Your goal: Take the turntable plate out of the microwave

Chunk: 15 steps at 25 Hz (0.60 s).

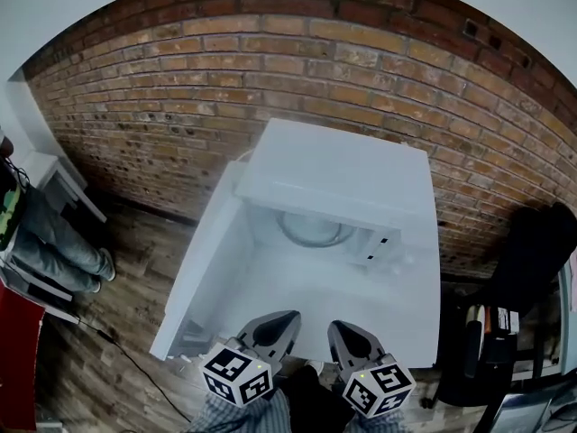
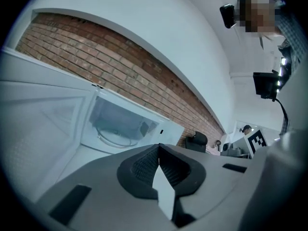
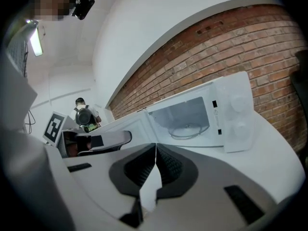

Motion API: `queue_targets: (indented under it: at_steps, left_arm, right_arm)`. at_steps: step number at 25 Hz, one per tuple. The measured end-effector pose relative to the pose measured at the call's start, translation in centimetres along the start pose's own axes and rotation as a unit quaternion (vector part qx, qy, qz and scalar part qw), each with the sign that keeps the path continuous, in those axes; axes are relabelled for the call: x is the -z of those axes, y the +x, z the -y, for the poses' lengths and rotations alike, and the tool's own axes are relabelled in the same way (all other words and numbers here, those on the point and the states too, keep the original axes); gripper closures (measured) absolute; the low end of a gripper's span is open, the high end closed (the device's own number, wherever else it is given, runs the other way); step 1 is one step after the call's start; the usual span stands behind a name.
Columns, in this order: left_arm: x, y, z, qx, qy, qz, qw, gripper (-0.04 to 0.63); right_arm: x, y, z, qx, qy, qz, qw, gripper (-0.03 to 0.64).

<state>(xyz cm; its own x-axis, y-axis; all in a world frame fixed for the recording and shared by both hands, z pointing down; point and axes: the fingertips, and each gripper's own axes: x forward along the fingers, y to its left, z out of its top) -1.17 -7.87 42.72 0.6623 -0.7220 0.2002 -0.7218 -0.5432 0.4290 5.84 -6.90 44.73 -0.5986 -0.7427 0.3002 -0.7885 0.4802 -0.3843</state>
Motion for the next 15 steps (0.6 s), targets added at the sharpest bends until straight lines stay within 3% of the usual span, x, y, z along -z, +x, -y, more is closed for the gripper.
queue_targets:
  at_steps: [5, 11, 15]
  left_arm:
    - [-0.9, 4.3, -1.0, -0.013, -0.019, 0.000, 0.9997, 0.586]
    - [-1.3, 7.3, -2.3, -0.038, -0.049, 0.004, 0.9981, 0.586]
    - [-1.9, 8.6, -3.6, -0.043, -0.068, 0.019, 0.9966, 0.586]
  right_arm:
    - [-2.1, 2.0, 2.7, -0.042, 0.018, 0.004, 0.999, 0.598]
    - [-4.3, 4.3, 5.1, -0.056, -0.026, -0.004, 0.998, 0.598]
    - [-4.7, 5.3, 6.0, -0.062, -0.013, -0.006, 0.998, 0.598]
